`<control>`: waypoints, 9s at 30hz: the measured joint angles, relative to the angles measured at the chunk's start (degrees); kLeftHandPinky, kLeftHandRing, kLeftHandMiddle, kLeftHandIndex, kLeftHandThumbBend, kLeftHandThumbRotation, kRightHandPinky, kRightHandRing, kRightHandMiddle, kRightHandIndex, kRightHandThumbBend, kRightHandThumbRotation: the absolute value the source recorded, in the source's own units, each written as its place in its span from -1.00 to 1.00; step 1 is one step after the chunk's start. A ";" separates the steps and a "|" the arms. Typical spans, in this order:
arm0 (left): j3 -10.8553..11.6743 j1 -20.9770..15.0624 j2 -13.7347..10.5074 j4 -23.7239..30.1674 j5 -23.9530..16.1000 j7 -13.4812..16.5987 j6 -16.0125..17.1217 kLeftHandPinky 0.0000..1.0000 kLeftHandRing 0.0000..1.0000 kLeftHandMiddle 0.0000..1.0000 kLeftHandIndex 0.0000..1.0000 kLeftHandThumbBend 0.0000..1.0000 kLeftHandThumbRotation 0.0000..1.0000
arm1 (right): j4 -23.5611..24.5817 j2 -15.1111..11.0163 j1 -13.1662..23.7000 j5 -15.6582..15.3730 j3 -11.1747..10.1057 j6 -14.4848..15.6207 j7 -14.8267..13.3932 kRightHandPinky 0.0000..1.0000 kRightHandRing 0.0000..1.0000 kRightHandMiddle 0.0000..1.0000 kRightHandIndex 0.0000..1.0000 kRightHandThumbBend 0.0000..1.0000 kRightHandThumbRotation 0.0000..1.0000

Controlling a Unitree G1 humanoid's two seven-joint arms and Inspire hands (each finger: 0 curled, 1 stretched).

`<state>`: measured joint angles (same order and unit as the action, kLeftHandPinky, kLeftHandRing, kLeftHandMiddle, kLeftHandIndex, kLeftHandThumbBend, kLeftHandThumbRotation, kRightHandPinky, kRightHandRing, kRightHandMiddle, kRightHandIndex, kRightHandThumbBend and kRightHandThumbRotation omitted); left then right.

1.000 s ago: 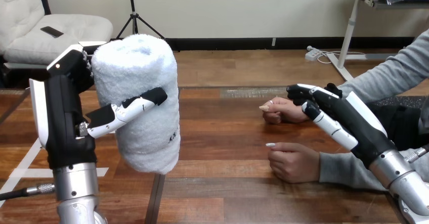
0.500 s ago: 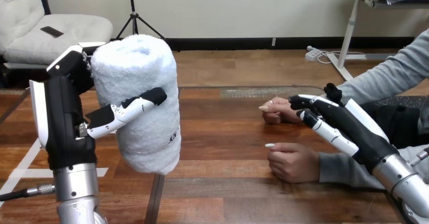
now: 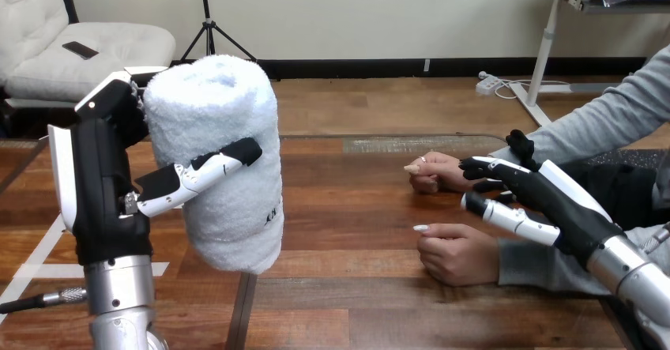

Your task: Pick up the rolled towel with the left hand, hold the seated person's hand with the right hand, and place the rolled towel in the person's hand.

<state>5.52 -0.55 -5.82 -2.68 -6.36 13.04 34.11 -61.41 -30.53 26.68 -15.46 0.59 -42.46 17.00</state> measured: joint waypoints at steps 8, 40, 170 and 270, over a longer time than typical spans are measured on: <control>0.02 0.01 0.11 0.00 0.08 -0.58 0.00 -0.42 -0.33 -0.22 -0.16 0.35 -1.00 | -0.42 -1.61 1.62 -1.29 1.90 2.69 1.90 0.57 0.79 0.86 0.84 0.92 -0.03; 0.27 0.10 0.23 0.00 0.12 -1.11 0.00 -0.42 -0.33 -0.23 -0.16 0.34 -1.00 | -3.07 -3.83 4.03 -5.81 7.39 8.17 3.25 0.59 0.82 0.90 0.86 1.00 -0.25; 3.91 0.45 1.57 0.00 3.45 -4.50 0.38 -0.38 -0.27 -0.17 -0.13 0.34 -1.00 | -4.25 -6.17 9.69 -17.89 17.09 8.06 -5.49 -0.18 -0.11 -0.01 0.01 0.50 -0.90; 1.00 -3.17 4.79 -10.09 1.62 -5.50 3.36 -0.46 -0.39 -0.28 -0.21 0.30 -1.00 | -5.41 -6.43 9.53 -13.73 16.93 -1.76 -13.82 -0.62 -0.56 -0.45 -0.45 0.02 -0.42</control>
<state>6.52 -3.72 -1.04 -12.77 -4.74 7.54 37.47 -66.83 -36.96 36.21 -29.19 17.52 -44.23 3.18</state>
